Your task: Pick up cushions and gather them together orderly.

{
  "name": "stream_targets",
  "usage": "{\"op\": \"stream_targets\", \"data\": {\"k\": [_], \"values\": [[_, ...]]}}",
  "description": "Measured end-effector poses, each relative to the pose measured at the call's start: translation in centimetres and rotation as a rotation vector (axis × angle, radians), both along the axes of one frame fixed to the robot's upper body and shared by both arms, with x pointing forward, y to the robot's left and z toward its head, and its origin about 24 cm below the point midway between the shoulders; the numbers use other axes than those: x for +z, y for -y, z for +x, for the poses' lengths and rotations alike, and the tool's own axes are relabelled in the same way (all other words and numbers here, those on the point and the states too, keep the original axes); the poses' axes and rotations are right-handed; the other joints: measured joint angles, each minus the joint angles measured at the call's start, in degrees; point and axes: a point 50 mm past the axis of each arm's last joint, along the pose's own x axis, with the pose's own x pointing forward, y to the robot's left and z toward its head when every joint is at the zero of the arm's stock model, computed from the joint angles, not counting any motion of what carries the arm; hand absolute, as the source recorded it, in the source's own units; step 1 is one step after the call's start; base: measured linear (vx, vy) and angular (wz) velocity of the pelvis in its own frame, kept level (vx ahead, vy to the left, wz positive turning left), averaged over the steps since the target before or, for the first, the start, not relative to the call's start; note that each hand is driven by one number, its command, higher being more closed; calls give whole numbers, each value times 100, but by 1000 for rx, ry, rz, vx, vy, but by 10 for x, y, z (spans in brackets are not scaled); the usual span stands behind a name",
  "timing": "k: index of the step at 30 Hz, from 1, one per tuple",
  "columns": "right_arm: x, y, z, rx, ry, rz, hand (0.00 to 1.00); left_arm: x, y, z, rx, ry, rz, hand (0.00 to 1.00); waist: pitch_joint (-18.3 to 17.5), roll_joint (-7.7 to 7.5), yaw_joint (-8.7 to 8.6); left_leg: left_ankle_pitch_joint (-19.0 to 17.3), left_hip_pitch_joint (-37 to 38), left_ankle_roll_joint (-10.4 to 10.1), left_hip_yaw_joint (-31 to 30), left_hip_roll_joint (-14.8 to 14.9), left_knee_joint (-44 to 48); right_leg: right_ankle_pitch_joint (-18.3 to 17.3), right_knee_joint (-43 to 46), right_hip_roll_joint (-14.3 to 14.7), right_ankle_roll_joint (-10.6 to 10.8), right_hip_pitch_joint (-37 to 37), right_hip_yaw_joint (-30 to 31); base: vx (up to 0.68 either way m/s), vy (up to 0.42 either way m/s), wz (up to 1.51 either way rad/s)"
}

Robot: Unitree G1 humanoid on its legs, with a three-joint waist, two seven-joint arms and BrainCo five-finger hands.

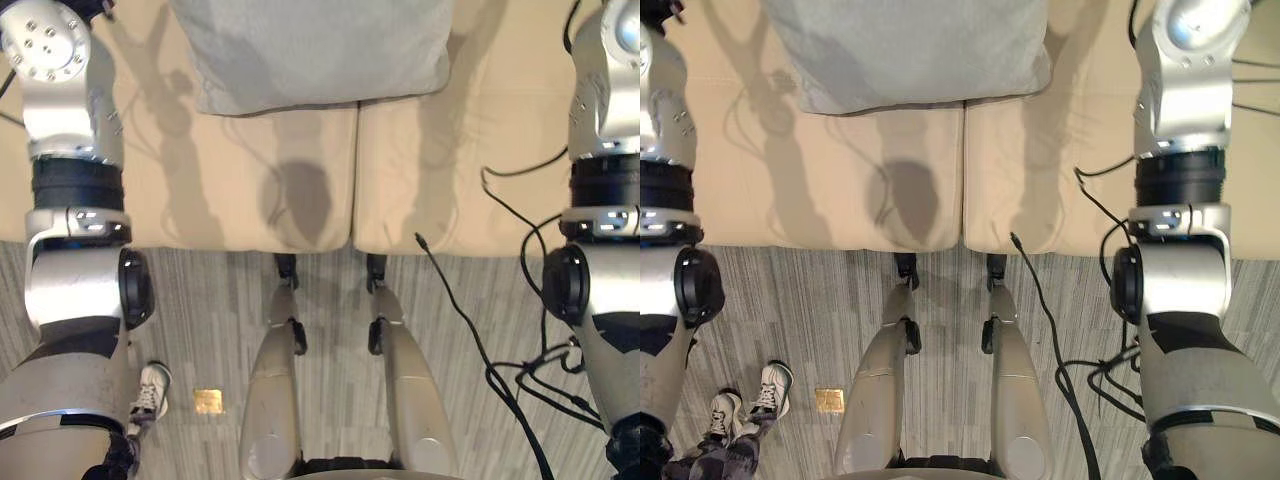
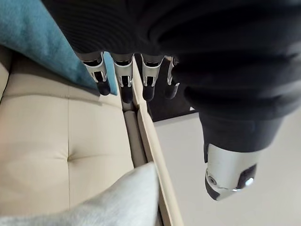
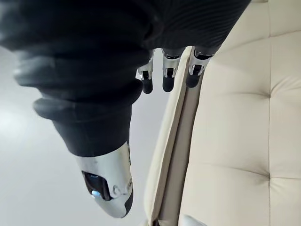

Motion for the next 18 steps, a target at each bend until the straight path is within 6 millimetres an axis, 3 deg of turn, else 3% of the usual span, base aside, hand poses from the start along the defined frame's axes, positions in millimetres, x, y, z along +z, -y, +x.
{"op": "stream_targets", "data": {"k": [3, 5, 6, 8, 9, 10, 12, 14, 15, 16, 18], "values": [[-31, 4, 5, 59, -65, -44, 0, -37, -17, 0, 5, -79, -2, 0, -2, -2, 17, -46, 278, -54, 44, 13, -1, -247, 200, -5, -10, 199, 5, -45, -20, 5], [-65, 5, 6, 97, -141, -106, 0, -77, -33, -2, 30, -176, 5, 0, -11, -1, 36, -80, 491, -85, 59, 56, 3, -299, 227, 27, -44, 397, -16, -32, -49, 1], [-74, 6, 6, 100, -161, -120, 0, -88, -35, -3, 34, -202, 8, 0, -11, -1, 30, -85, 540, -78, 59, 58, 3, -309, 227, 29, -44, 444, -18, -13, -39, 2], [-127, 11, 2, 121, -289, -172, 0, -145, -37, -9, 17, -341, 15, 0, -12, 1, 23, -127, 807, -26, 73, 48, 5, -335, 219, 25, -24, 713, -6, 0, 0, 0], [-141, 12, 1, 132, -324, -173, 0, -161, -35, -10, 4, -376, 10, 0, -17, 0, 23, -145, 879, -27, 77, 44, 9, -349, 212, 21, -7, 794, 0, 29, -17, 3], [-173, 12, -2, 163, -406, -157, 0, -193, -26, -15, -32, -442, -3, 0, -109, -2, 23, -233, 962, -32, 78, 36, 44, -396, 183, 11, 10, 908, -1, 46, -17, 2], [-249, 7, -13, 232, -630, -113, 0, -277, -4, -34, -124, -667, -49, 0, -581, 4, 27, -350, 1007, -53, 101, 25, 49, -441, 120, 6, 5, 974, 21, 95, -25, -3], [-306, -2, -29, 285, -814, -85, 0, -338, 20, -60, -207, -858, -89, 0, -634, 4, 28, -374, 1293, -52, 115, 27, 48, -469, 24, 16, 13, 1295, 36, 99, -42, -3], [-346, -9, -43, 309, -959, -90, 0, -374, 38, -79, -275, -982, -95, 0, -692, 3, 32, -435, 1504, -74, 117, 15, 44, -480, -63, 38, 10, 1537, 39, 69, -44, -1], [-360, -10, -49, 318, -1012, -84, 0, -386, 44, -87, -296, -1029, -96, 0, -766, 3, 32, -450, 1548, -70, 117, 15, 37, -497, -95, 46, 8, 1590, 45, 87, -52, -2], [-419, -13, -77, 330, -1262, -73, 0, -437, 56, -122, -357, -1261, -108, 0, -1065, 4, 9, -517, 1892, -81, 116, 19, 25, -564, -156, 58, 37, 1939, 64, 76, -42, -7]]}}
